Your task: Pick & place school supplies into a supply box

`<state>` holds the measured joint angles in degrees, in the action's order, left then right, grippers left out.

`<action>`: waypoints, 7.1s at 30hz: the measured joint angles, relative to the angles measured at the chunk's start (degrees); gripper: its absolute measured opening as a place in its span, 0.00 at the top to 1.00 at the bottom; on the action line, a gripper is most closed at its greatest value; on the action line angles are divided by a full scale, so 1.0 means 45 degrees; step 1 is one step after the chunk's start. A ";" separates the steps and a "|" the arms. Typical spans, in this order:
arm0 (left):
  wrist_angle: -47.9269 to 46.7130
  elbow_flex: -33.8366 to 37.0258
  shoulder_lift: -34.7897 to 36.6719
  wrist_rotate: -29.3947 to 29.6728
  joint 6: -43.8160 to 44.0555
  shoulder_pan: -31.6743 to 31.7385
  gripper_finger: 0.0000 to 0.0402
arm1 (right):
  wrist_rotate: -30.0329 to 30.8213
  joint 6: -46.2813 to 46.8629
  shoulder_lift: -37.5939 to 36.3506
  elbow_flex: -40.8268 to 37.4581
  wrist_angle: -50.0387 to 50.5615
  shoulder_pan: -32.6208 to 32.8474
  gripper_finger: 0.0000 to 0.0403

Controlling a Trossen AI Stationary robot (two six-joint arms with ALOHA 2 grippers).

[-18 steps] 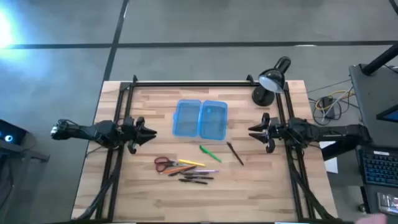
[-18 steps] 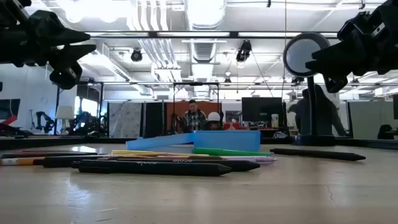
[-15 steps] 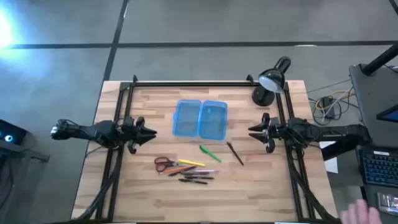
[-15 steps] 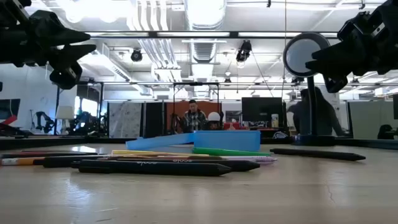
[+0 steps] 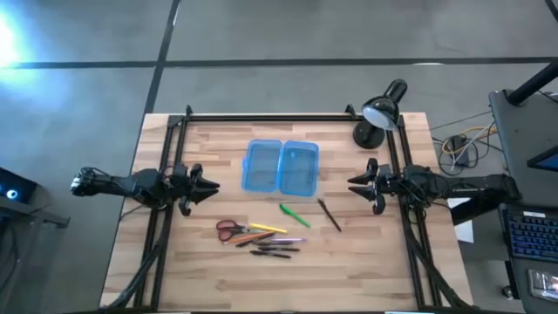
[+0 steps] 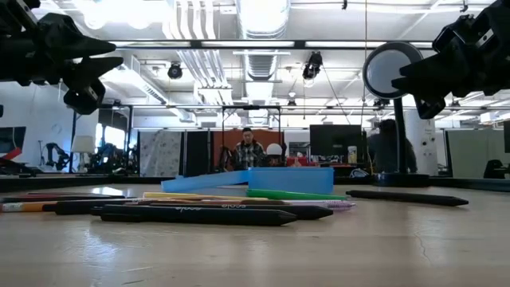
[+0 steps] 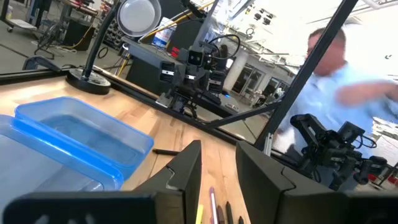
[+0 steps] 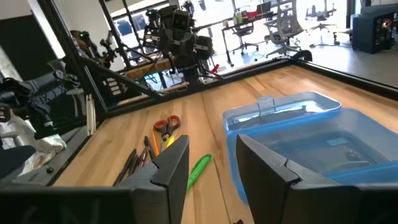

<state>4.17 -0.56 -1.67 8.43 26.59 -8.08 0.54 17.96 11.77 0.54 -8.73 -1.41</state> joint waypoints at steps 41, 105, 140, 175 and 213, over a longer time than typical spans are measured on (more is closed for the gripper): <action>-0.0065 0.0001 0.0003 0.0000 0.0000 0.0000 0.79 | 0.4219 0.5743 0.3853 0.0005 -0.3293 -0.0003 0.69; 0.1689 -0.0008 -0.0113 0.3342 0.5767 0.0029 0.79 | 0.1343 1.0039 1.9503 1.0700 0.8851 0.1919 0.49; 0.0685 -0.0008 -0.0312 0.3395 0.5537 0.0024 0.79 | 0.0359 0.9358 1.9573 1.4606 0.5893 -0.3054 0.95; -0.6303 -0.2097 -0.1556 0.2655 0.6132 -0.0005 0.82 | 0.2928 0.5418 2.0032 1.7461 1.0097 -0.1984 0.74; -0.8630 -0.8984 -1.7625 0.1248 0.2417 -0.4723 0.62 | 0.3921 0.1445 1.4653 1.1986 1.2496 0.0845 0.28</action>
<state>-34.67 -40.99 -80.98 14.04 37.46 -29.33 18.18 24.46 77.71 54.47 47.50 2.39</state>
